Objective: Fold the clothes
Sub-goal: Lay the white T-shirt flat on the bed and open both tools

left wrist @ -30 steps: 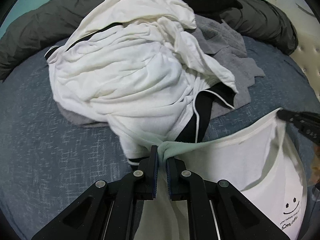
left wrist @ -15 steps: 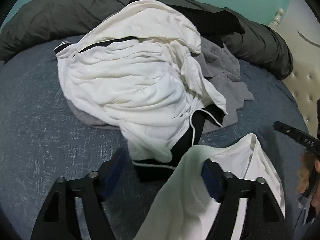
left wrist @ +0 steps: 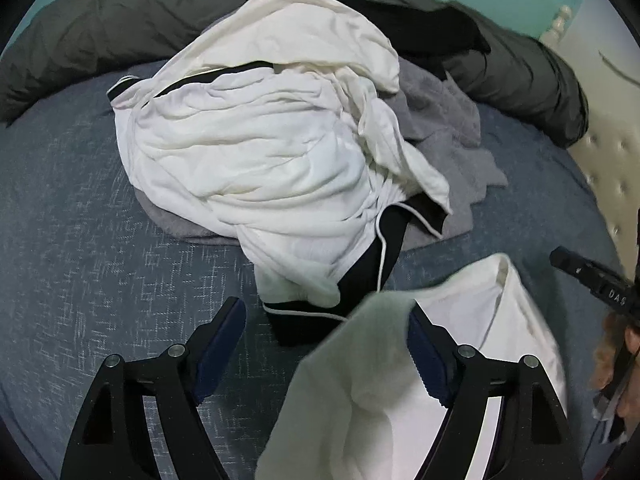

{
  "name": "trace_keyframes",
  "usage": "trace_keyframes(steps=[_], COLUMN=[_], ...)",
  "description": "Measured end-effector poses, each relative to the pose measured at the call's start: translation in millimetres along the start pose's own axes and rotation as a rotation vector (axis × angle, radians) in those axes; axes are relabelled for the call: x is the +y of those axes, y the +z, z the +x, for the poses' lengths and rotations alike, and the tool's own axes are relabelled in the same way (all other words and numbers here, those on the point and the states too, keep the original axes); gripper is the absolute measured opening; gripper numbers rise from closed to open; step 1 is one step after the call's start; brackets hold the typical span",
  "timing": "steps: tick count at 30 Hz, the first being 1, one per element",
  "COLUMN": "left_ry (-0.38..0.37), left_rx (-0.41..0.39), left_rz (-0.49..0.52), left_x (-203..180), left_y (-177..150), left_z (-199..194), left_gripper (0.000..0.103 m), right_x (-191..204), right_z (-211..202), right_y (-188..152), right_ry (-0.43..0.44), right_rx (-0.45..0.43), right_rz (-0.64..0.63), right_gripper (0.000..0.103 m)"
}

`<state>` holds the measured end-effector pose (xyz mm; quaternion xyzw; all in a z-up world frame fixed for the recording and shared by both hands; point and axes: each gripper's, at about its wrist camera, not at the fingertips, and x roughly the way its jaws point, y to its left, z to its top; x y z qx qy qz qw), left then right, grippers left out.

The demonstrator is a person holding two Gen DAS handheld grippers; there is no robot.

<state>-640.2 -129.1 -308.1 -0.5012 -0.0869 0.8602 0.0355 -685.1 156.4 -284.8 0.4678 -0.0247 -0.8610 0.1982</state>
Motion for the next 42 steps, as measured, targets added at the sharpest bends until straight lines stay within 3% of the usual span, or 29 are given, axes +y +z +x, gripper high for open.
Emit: trace_keyframes(steps=[4, 13, 20, 27, 34, 42], left_ry=[-0.019, 0.004, -0.004, -0.021, -0.047, -0.058], left_rx=[0.016, -0.018, -0.005, 0.016, 0.056, 0.093], left_rz=[-0.04, -0.018, 0.003, -0.01, -0.061, -0.107], left_x=[5.1, 18.7, 30.0, 39.2, 58.1, 74.1], left_y=[-3.2, -26.1, -82.4, -151.2, -223.5, -276.3], left_z=[3.5, -26.4, -74.1, -120.4, -152.7, -167.3], left_gripper=[0.082, 0.082, 0.082, 0.082, 0.082, 0.082], right_x=[-1.1, -11.4, -26.8, -38.3, -38.2, -38.1], right_z=[6.0, -9.3, -45.0, -92.2, -124.7, -150.1], right_y=[-4.9, -21.6, -56.9, -119.1, -178.6, -231.9], right_ry=[0.006, 0.02, 0.057, 0.072, 0.096, 0.103], right_rx=[0.01, 0.015, 0.045, 0.083, 0.109, 0.146], right_rz=[-0.001, 0.017, 0.026, 0.071, 0.116, 0.151], right_gripper=[0.029, 0.029, 0.029, 0.029, 0.029, 0.029])
